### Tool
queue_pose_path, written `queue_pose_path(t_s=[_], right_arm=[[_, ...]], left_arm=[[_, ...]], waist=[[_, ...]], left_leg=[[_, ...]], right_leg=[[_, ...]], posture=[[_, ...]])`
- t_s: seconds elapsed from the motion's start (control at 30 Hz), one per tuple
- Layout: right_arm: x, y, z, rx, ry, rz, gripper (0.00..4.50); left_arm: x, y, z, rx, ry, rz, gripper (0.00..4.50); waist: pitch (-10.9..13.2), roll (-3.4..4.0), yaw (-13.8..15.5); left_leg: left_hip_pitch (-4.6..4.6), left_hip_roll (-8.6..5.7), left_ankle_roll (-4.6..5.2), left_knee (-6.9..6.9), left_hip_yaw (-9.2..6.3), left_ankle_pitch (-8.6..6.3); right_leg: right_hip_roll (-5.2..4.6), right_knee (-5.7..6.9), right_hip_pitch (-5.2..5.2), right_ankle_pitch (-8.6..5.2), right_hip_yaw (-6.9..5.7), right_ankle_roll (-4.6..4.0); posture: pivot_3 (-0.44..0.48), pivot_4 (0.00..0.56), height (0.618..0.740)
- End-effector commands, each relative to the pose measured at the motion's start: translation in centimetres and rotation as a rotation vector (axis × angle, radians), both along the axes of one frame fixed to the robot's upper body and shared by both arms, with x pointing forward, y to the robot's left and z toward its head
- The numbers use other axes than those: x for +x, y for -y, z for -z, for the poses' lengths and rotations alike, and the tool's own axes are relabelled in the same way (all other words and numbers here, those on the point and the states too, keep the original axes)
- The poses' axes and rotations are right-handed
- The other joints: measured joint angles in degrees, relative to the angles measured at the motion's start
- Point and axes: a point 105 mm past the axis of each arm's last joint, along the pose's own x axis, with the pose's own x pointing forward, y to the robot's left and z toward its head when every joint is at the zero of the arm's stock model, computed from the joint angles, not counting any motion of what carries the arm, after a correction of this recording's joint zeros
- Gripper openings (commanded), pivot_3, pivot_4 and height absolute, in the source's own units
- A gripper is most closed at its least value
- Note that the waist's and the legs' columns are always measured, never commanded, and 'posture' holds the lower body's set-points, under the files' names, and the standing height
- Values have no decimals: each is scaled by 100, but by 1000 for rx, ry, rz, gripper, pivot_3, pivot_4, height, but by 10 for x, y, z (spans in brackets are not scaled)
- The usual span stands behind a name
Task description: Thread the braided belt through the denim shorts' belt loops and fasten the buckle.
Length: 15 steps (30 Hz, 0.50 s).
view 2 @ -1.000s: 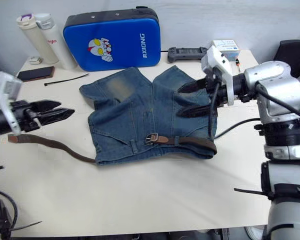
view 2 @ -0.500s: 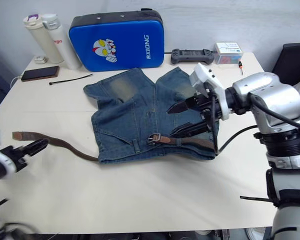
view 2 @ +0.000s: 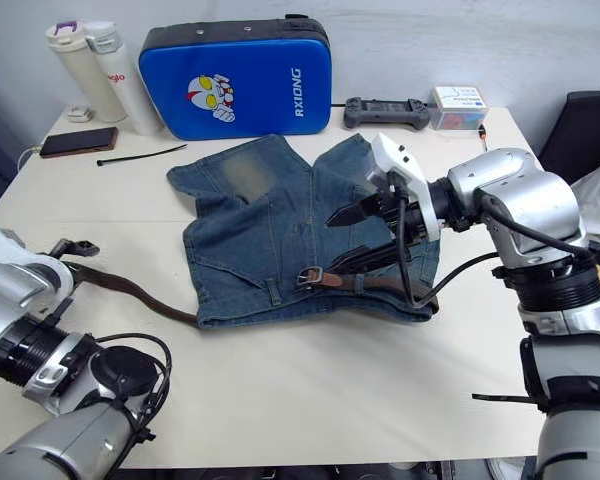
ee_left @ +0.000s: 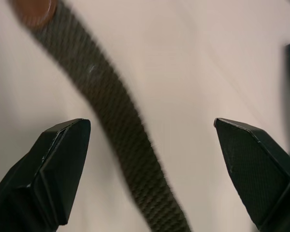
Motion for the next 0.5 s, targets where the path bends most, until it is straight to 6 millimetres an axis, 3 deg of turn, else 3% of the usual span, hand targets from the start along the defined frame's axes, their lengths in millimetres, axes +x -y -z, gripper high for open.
queue_pose_path(t_s=[0.03,0.13,0.3,0.4,0.5], right_arm=[[9,3,-15,39,107,77,4490],[18,2,-23,67,169,126,4500],[23,3,-26,79,192,157,4500],[26,4,-22,69,213,177,4500],[34,5,-23,71,236,208,4500]], left_arm=[[5,-7,-8,17,-12,-49,4500],[10,1,-1,18,-80,-25,3770],[3,-3,-2,41,-120,-51,1522],[6,-6,-26,220,-4,124,196],[-3,5,-34,553,14,465,85]], waist=[[0,-1,7],[0,-1,7],[0,-1,17],[0,-1,-7],[2,2,-129]], left_leg=[[0,0,0,2,0,0],[0,-1,0,3,2,0],[0,-1,-1,0,1,0],[0,-1,-2,-2,1,1],[2,2,-11,-15,9,1]], right_leg=[[0,0,0,0,-1,0],[-2,0,1,0,1,0],[-2,2,-1,0,0,0],[-2,2,-1,0,-1,0],[0,3,-12,0,2,-1]], posture=[[0,150,740],[0,150,740],[0,150,740],[0,150,740],[0,150,740]])
